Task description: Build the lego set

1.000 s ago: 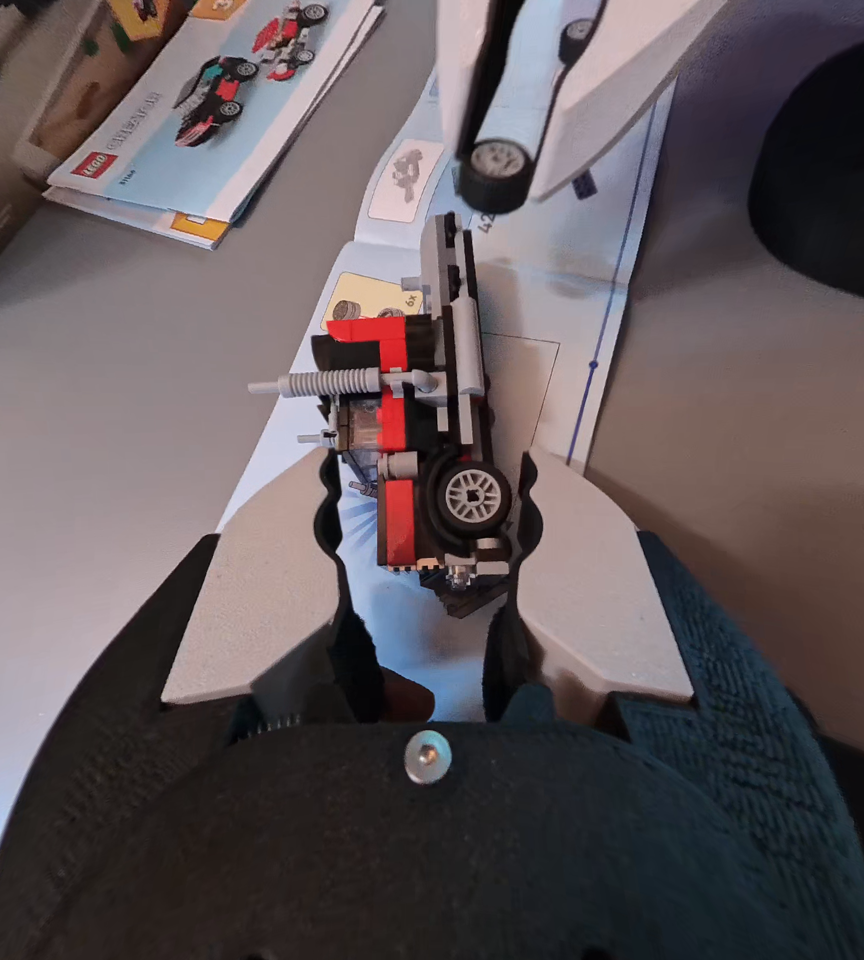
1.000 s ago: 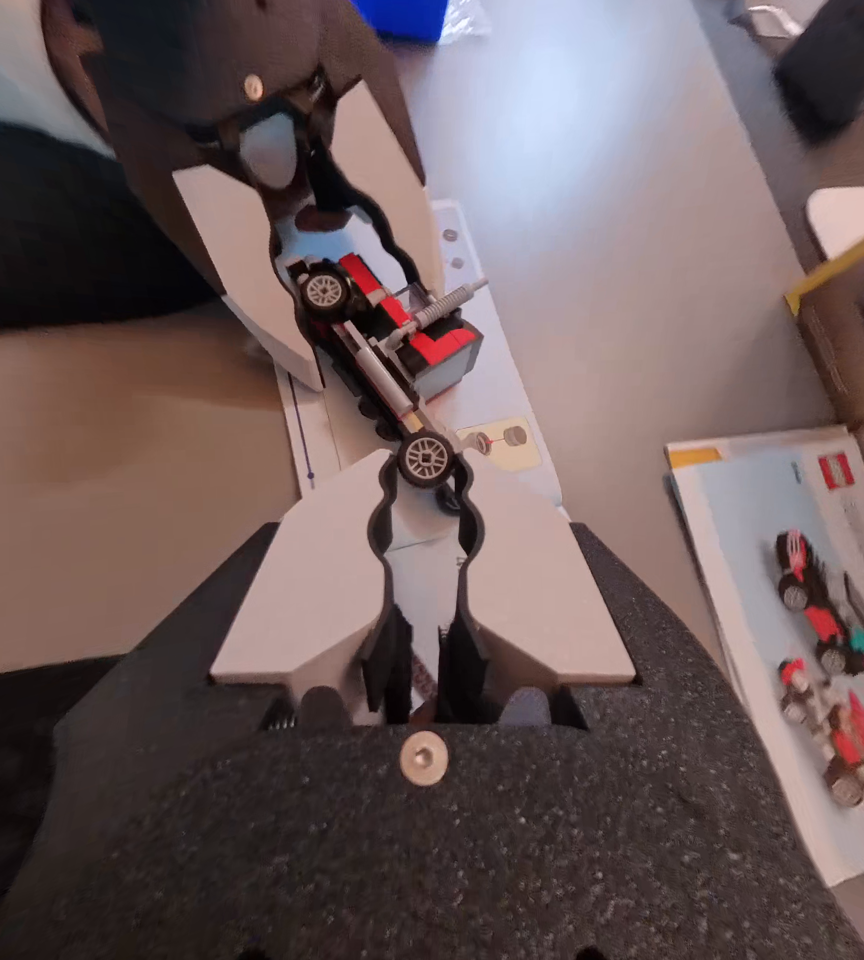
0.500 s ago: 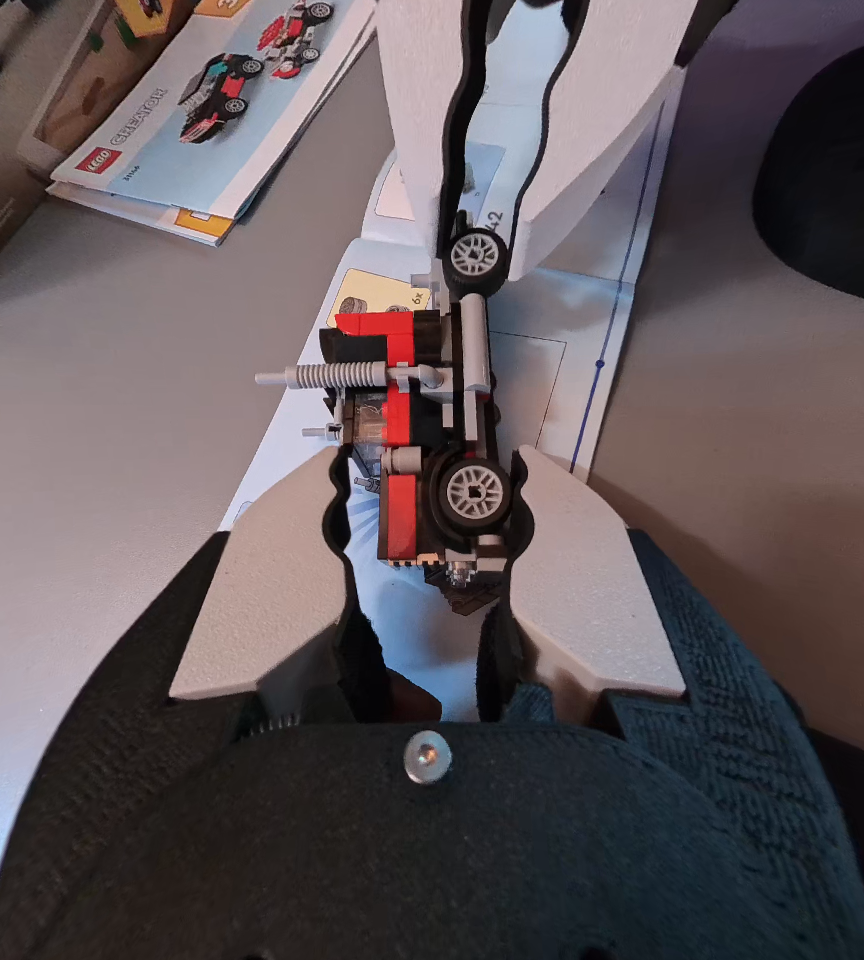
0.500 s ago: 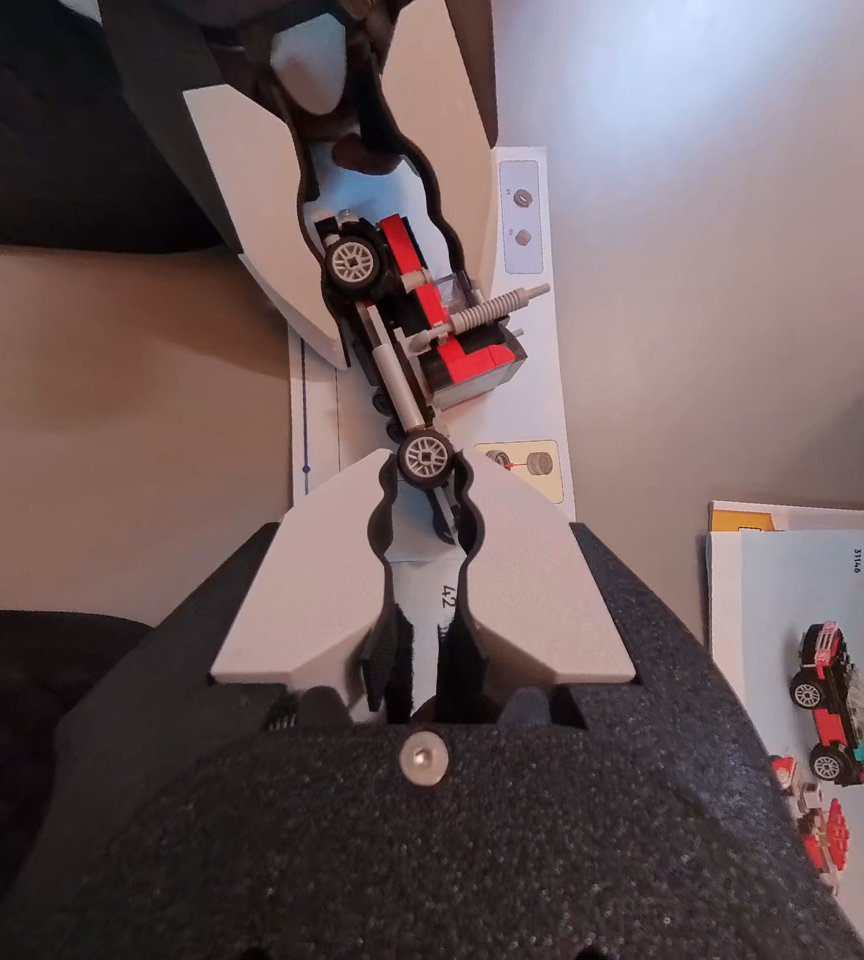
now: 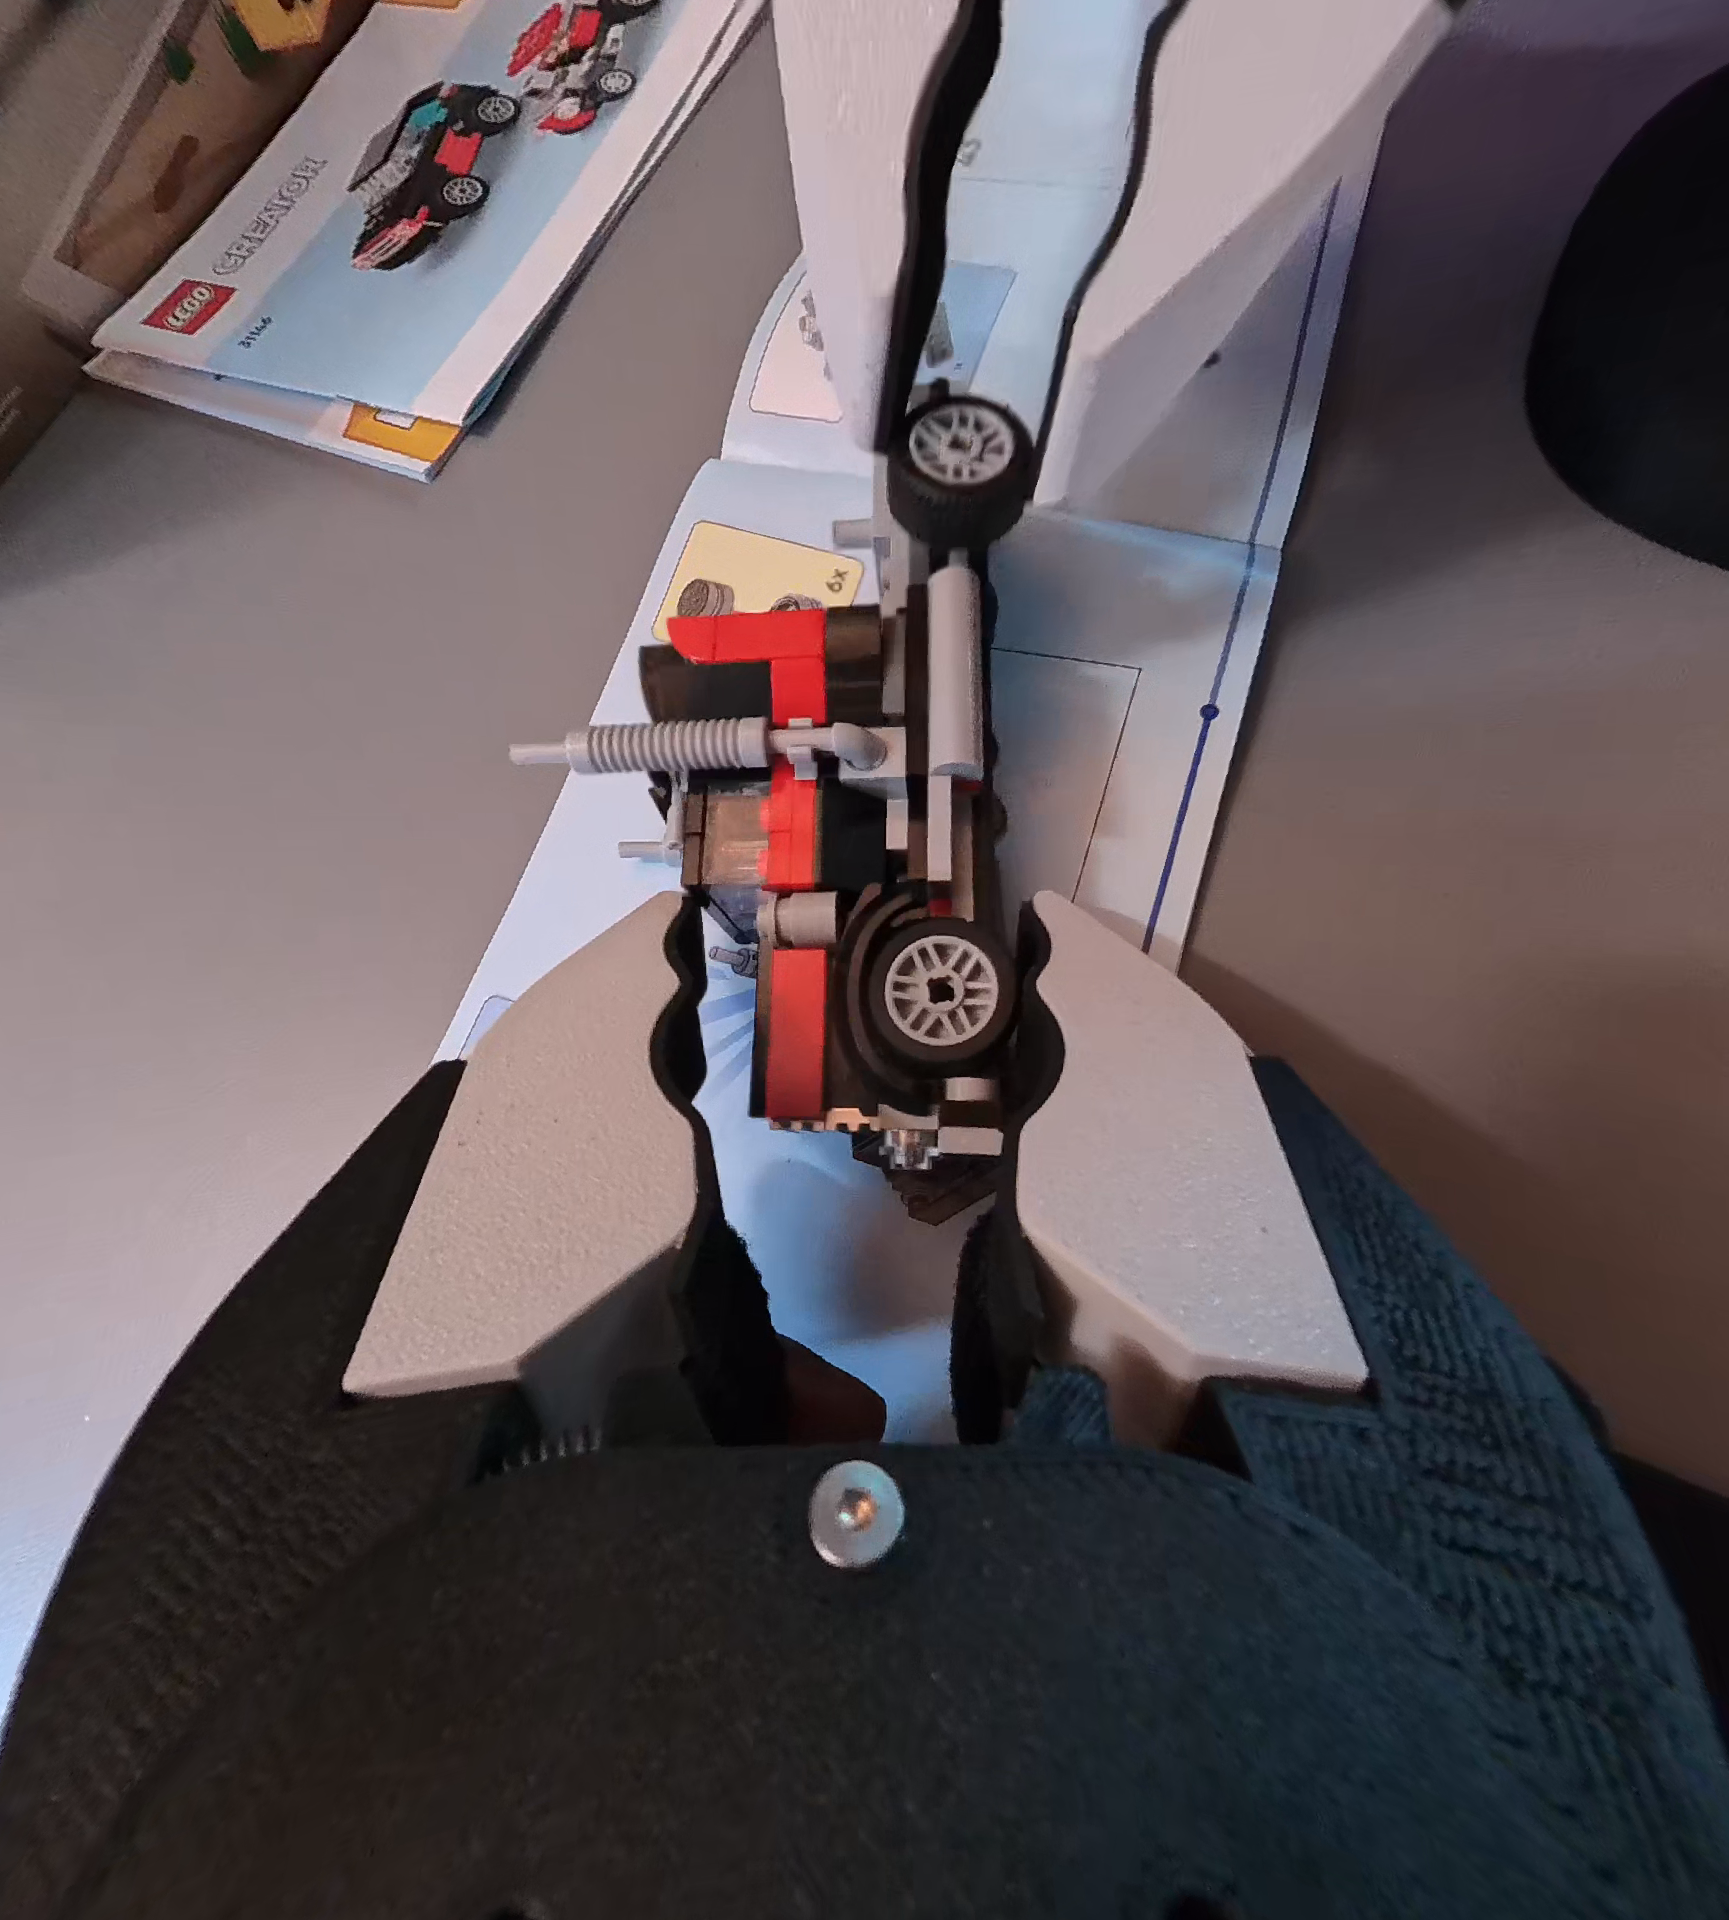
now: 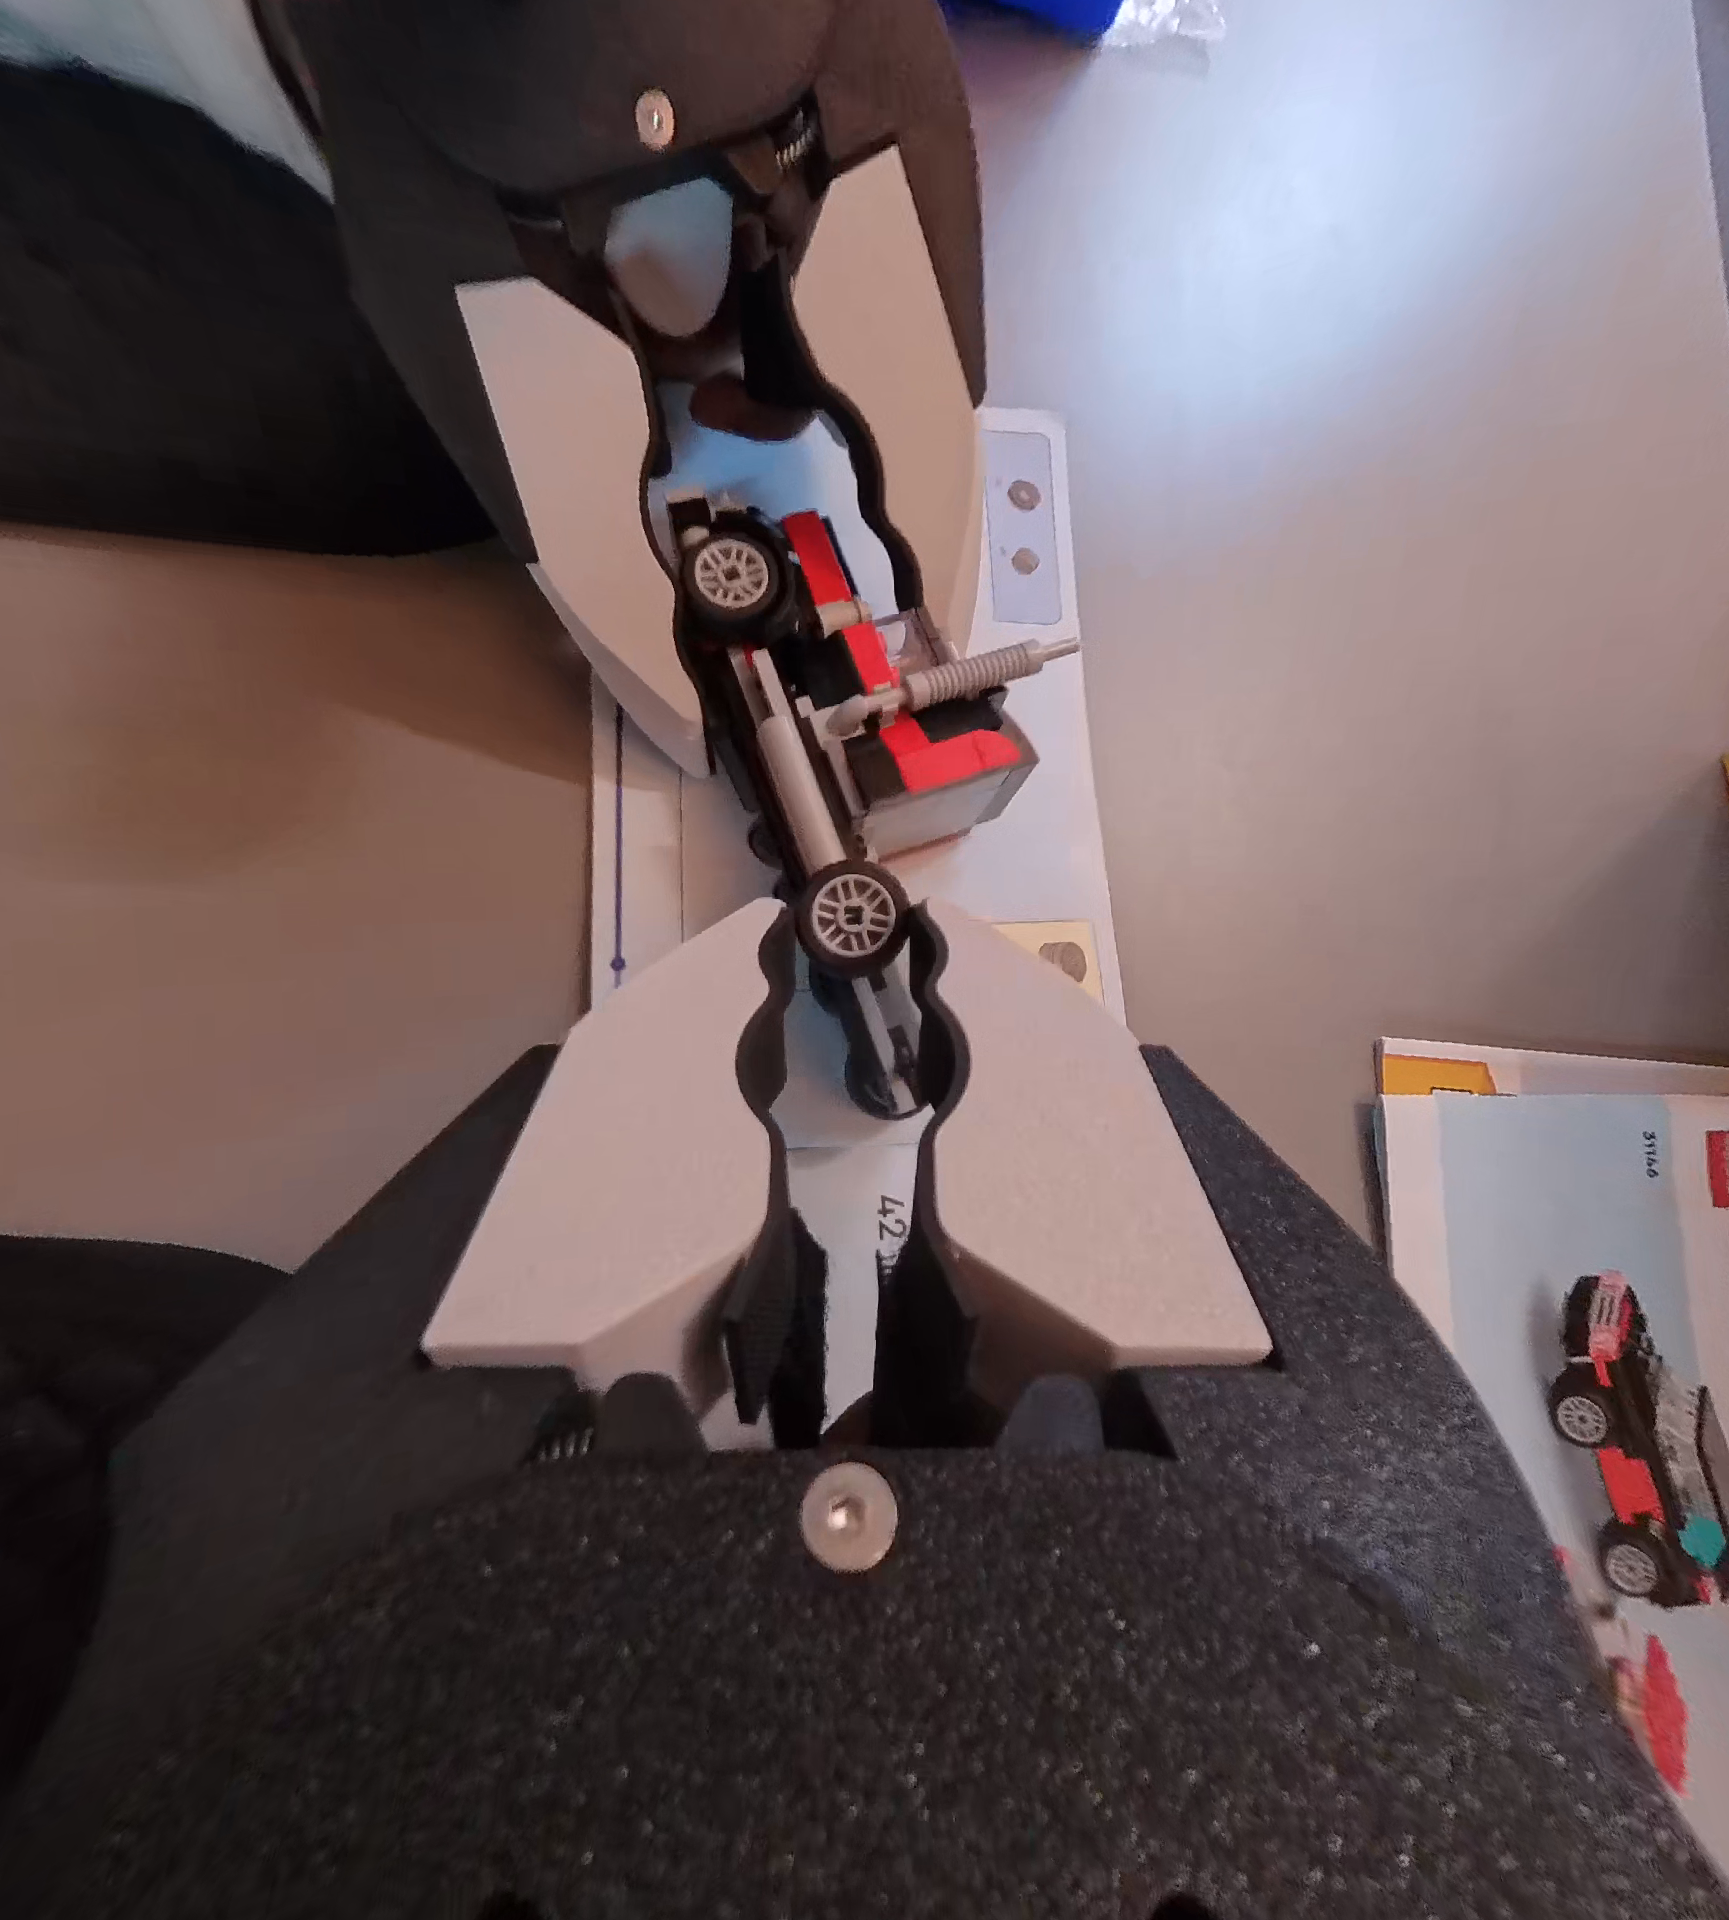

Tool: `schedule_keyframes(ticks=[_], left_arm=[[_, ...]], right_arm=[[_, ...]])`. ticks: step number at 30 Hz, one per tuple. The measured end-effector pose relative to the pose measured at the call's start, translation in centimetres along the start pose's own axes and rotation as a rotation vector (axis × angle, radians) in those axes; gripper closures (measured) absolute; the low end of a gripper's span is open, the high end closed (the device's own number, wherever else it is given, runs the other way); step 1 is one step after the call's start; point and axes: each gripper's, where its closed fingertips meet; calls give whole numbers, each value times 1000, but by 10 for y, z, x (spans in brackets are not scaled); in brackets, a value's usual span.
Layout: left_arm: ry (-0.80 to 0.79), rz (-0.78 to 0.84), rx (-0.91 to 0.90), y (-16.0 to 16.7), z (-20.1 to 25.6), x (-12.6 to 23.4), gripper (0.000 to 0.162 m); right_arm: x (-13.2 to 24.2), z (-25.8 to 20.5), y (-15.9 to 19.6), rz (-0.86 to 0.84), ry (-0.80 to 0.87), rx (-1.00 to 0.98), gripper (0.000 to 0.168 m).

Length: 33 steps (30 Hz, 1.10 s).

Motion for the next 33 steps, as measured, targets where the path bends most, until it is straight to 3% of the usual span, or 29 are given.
schedule_keyframes(ticks=[7,33], left_arm=[[-9,3,-11,0,0,0,104],[-7,-5,-8,1,0,-1,108]], right_arm=[[4,2,6,50,-28,-49,147],[-5,-1,9,-108,24,24,147]])
Point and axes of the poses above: each gripper's, where its closed fingertips meet, x back along the fingers, y out of its underside, z = x × y across the jaws, and after that the axes turned 12 degrees about -y, right-handed
